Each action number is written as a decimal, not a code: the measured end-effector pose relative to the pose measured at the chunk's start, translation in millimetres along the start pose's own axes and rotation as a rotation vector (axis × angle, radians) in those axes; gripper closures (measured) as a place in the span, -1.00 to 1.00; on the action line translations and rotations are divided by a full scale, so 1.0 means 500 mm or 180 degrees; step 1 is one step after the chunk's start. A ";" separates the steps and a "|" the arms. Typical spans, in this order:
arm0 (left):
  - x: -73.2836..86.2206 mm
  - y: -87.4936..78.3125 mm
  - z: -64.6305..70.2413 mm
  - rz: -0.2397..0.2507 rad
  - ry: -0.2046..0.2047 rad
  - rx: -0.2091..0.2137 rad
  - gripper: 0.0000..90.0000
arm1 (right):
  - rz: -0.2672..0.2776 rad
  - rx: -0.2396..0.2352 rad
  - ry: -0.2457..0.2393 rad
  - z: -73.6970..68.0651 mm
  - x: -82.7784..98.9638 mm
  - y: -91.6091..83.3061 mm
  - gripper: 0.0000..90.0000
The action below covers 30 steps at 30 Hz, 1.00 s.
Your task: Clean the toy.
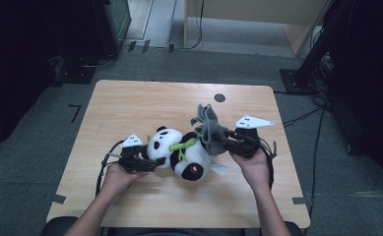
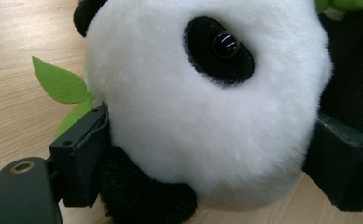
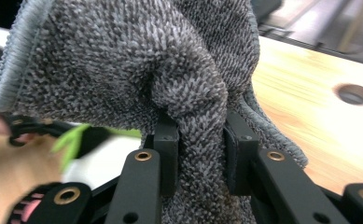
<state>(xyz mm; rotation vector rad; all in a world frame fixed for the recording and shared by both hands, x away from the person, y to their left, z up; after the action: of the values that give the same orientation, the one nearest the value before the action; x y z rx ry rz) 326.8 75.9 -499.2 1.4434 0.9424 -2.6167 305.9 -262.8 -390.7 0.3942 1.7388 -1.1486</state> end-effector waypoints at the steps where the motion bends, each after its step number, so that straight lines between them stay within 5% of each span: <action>1: 0.000 0.000 0.000 0.0004 0.0001 -0.0002 -0.73 | -0.0028 -0.0059 -0.0044 -0.013 -0.001 0.008 0.59; 9: 0.001 0.001 0.000 -0.0005 0.0023 -0.0007 -0.74 | -0.0340 -0.0222 -0.0248 -0.071 0.033 0.085 0.55; 12: 0.001 0.001 0.001 -0.0023 0.0032 -0.0019 -0.73 | -0.0350 -0.0292 -0.0138 -0.068 0.042 0.092 0.58; 22: -0.002 0.004 0.002 -0.0057 -0.0090 -0.0054 -0.73 | -0.0365 -0.0409 -0.0105 -0.045 0.069 0.087 0.60; 30: -0.005 0.004 0.002 -0.0086 -0.0054 -0.0038 -0.73 | -0.0394 -0.0416 -0.0099 -0.035 0.090 0.072 0.61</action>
<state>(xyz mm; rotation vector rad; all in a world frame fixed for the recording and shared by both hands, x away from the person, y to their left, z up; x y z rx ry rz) 328.0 72.8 -497.8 1.4137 0.9809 -2.6332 300.1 -240.6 -446.1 0.1905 1.8200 -1.1144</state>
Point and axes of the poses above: each handheld gripper's, and its own axes: y roughly forward along the jaws, x roughly out of its underside, z roughly to its right, the point moved 1 cm from there along y, roughly forward along the jaws, and after that the axes turned 10 degrees about x, right-handed, at the moved point
